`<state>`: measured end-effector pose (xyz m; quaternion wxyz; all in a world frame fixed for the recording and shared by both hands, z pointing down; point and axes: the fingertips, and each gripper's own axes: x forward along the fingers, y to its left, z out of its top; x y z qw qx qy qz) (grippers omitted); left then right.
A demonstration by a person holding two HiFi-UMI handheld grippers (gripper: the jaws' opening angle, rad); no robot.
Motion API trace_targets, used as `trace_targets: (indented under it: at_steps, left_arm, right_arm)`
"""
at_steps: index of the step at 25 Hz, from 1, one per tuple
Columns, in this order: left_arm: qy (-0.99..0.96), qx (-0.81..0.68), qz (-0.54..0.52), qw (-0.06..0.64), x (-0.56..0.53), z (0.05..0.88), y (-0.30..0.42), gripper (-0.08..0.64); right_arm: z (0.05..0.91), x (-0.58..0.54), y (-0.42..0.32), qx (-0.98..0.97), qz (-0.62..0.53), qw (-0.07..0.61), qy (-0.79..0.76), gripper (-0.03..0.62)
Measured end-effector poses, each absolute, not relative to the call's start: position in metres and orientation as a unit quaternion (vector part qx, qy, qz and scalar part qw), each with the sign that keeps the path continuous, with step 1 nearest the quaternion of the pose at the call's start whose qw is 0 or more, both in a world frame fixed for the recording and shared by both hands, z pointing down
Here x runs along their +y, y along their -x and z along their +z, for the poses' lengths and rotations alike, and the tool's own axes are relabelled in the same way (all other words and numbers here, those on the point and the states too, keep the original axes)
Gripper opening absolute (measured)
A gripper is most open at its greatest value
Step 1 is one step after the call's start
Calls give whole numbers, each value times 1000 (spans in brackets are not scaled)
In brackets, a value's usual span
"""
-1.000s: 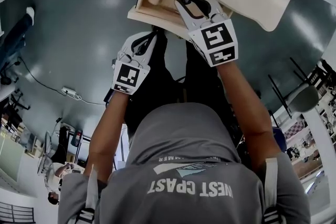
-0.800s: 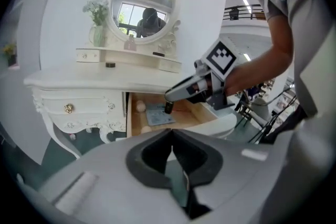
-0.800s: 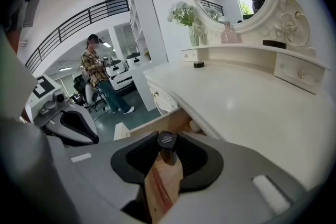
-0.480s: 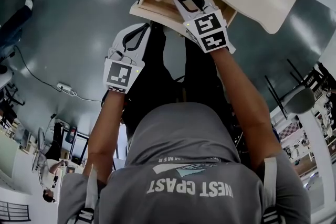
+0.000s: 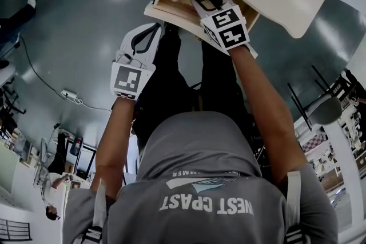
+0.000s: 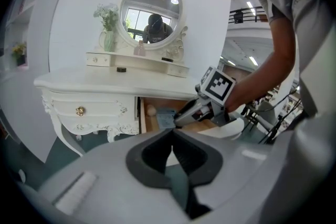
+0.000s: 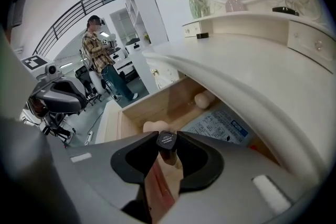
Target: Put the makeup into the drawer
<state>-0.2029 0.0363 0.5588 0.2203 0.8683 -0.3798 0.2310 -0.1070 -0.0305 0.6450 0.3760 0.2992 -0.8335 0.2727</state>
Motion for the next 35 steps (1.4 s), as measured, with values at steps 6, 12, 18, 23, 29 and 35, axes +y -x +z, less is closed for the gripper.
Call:
trace_targets:
  at_steps: [6, 12, 18, 23, 29, 35]
  left_arm:
    - [-868, -378, 234, 220, 33, 558, 204, 2]
    - [-869, -373, 242, 217, 32, 558, 204, 2]
    - [-869, -378, 234, 218, 32, 558, 203, 2]
    - [-871, -376, 234, 213, 30, 557, 202, 2]
    - [-875, -372, 233, 203, 35, 539, 195, 2]
    - [-884, -365, 239, 169, 21, 504, 191, 2]
  right_arm:
    - [649, -27, 113, -835, 273, 389, -278, 110]
    - [653, -30, 120, -835, 273, 400, -260, 112]
    - [659, -22, 118, -829, 283, 415, -247, 125]
    - [655, -23, 120, -835, 271, 410, -248, 120]
    - [634, -15, 120, -840, 270, 402, -245, 149]
    - [593, -13, 110, -847, 253, 382, -270, 146]
